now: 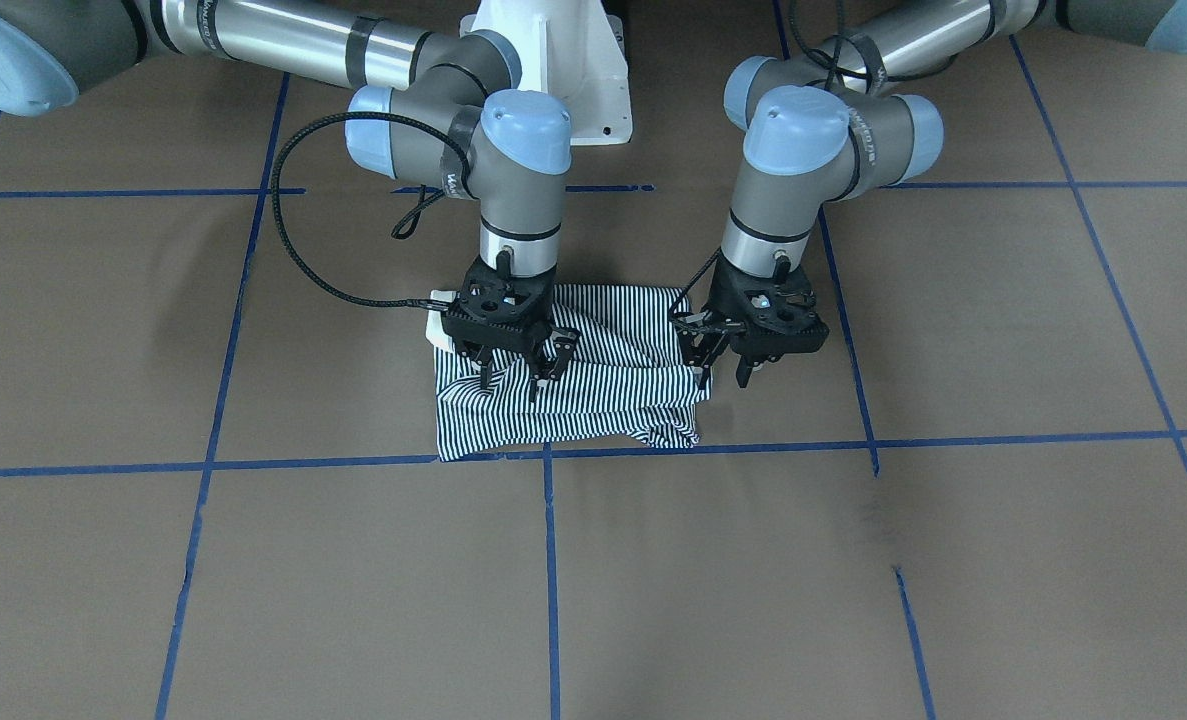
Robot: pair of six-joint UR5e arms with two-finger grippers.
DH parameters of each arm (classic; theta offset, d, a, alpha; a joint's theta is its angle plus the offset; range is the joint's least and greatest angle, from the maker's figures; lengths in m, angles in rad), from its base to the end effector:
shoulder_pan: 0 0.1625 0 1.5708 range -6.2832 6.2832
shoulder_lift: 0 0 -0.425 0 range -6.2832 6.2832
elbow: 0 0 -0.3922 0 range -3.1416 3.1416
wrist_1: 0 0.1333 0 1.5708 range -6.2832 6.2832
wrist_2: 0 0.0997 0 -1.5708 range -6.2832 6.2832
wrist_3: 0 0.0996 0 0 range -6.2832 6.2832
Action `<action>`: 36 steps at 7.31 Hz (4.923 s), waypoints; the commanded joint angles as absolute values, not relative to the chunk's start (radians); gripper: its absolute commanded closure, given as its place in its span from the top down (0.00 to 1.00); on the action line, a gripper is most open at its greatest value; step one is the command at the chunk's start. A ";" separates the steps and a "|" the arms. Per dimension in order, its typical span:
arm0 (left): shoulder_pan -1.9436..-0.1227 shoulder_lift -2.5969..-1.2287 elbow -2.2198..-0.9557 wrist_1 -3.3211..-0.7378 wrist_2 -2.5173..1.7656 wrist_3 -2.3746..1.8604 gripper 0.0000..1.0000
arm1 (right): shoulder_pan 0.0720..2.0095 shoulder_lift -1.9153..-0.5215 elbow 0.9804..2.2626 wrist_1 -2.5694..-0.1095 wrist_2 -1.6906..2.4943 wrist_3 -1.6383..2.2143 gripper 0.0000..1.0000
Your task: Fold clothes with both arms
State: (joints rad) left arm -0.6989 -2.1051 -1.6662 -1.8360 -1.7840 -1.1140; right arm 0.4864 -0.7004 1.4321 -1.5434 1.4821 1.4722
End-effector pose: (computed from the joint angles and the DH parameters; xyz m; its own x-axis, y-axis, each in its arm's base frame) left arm 0.4420 -0.5181 0.2804 0.6514 0.0156 -0.7585 0.2397 0.9443 0.2253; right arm -0.6031 -0.4797 0.1777 0.6893 0.2536 0.6786 -0.4538 0.8813 0.1317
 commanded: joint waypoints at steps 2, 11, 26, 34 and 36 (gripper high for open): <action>-0.747 -2.075 -1.674 -1.838 -1.818 -1.043 1.00 | 0.428 -0.706 1.425 -1.545 1.465 1.213 1.00; -0.742 -2.075 -1.667 -1.839 -1.818 -1.055 1.00 | 0.377 -0.701 1.367 -1.546 1.425 1.124 1.00; -0.742 -2.075 -1.675 -1.839 -1.818 -1.058 1.00 | 0.651 -0.583 1.113 -1.405 1.554 0.953 1.00; -0.580 -2.192 -1.531 -1.827 -1.704 -1.247 1.00 | 0.637 -0.652 1.278 -1.468 1.632 0.965 1.00; -0.583 -2.201 -1.493 -1.835 -1.703 -1.244 1.00 | 0.638 -0.655 1.278 -1.467 1.643 0.965 1.00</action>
State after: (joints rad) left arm -0.5816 -2.1956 -1.5124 -1.8318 -1.7052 -1.2443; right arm 0.6379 -0.6525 1.2774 -1.4676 1.6366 0.9650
